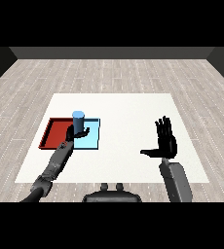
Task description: Pick the blue can and put it in the blue box
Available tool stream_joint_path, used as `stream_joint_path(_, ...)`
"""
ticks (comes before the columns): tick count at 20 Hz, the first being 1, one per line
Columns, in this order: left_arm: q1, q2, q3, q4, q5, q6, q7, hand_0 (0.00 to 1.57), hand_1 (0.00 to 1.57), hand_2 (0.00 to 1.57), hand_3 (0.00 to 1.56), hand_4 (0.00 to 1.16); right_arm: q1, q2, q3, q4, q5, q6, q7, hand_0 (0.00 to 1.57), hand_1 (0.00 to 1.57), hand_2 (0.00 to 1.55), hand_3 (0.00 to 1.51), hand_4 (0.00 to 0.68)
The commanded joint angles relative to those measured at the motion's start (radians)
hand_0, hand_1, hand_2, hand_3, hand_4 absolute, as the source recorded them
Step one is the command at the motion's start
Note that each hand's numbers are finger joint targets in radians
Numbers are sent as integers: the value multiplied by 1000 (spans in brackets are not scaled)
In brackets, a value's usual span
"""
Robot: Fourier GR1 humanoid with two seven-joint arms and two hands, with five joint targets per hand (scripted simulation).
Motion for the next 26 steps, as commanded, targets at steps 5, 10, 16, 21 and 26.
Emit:
stream_joint_path(5,-129,51,33,312,-68,4,80,1571,1571,1571,1444,1033,-29,38,-7,110,39,-9,-32,0,0,0,0,0)
stream_joint_path(10,-222,-13,14,482,-123,65,142,1571,1571,1502,1378,987,-124,56,-49,193,17,-24,-14,0,0,0,0,0)
stream_joint_path(16,-209,-58,-1,579,-152,7,168,1482,1482,1409,881,869,-46,41,-66,186,-6,27,-41,0,0,0,0,0)
stream_joint_path(21,-205,-56,47,608,-112,-47,229,1571,1571,1480,0,699,-50,60,-57,218,-1,49,-74,0,0,0,0,0)
stream_joint_path(26,-217,-55,-8,632,-183,-32,254,0,0,0,0,588,-25,80,-41,190,11,38,-76,0,0,0,0,0)
